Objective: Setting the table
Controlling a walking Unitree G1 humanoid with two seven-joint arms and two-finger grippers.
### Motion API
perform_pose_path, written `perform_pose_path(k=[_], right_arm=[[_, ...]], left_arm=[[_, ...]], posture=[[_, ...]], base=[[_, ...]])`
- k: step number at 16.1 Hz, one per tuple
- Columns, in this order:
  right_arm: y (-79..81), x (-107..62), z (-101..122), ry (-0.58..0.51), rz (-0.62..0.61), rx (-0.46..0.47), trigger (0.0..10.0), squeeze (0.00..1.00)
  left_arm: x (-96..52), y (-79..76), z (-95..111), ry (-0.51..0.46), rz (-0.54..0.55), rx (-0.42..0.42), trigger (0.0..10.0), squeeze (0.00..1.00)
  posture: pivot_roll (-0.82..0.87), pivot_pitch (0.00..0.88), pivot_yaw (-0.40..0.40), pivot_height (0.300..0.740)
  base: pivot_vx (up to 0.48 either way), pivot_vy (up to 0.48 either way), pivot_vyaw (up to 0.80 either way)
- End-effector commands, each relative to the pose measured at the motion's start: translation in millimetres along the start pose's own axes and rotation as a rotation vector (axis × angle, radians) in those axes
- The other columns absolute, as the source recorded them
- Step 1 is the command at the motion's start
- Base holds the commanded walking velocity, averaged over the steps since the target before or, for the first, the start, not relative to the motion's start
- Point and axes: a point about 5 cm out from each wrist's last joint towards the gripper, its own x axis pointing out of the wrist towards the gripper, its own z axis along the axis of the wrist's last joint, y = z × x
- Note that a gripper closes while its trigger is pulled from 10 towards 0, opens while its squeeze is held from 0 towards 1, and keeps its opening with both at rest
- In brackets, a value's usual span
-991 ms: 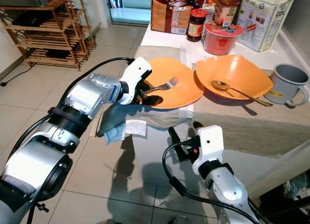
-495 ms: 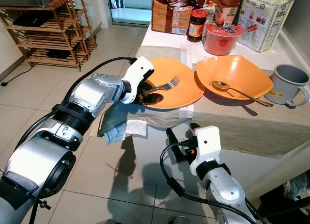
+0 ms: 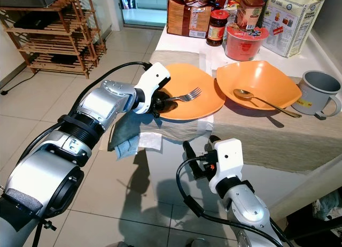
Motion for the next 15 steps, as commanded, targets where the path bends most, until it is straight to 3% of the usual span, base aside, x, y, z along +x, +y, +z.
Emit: perform_pose_path(k=[1, 10, 15], right_arm=[[0.6, 0.5, 3.2, -0.009, 0.005, -0.002, 10.0, 0.00], [0.2, 0.7, 0.6, -0.004, 0.003, -0.003, 10.0, 0.00], [-0.8, 0.7, -2.9, 0.006, -0.004, 0.000, 10.0, 0.00]], left_arm=[[0.6, 1.7, -7.7, 0.027, 0.010, -0.009, 0.0, 0.00], [0.0, 4.2, -9.2, -0.026, 0.035, -0.054, 0.0, 0.00], [-8.2, 9.6, 6.7, -0.226, 0.126, -0.179, 0.0, 0.00]], posture=[[-0.14, 0.025, 0.050, 0.727], [-0.15, 0.011, 0.054, 0.727], [-0.14, 0.015, 0.051, 0.727]], base=[[0.000, 0.000, 0.00], [0.000, 0.000, 0.00], [0.000, 0.000, 0.00]])
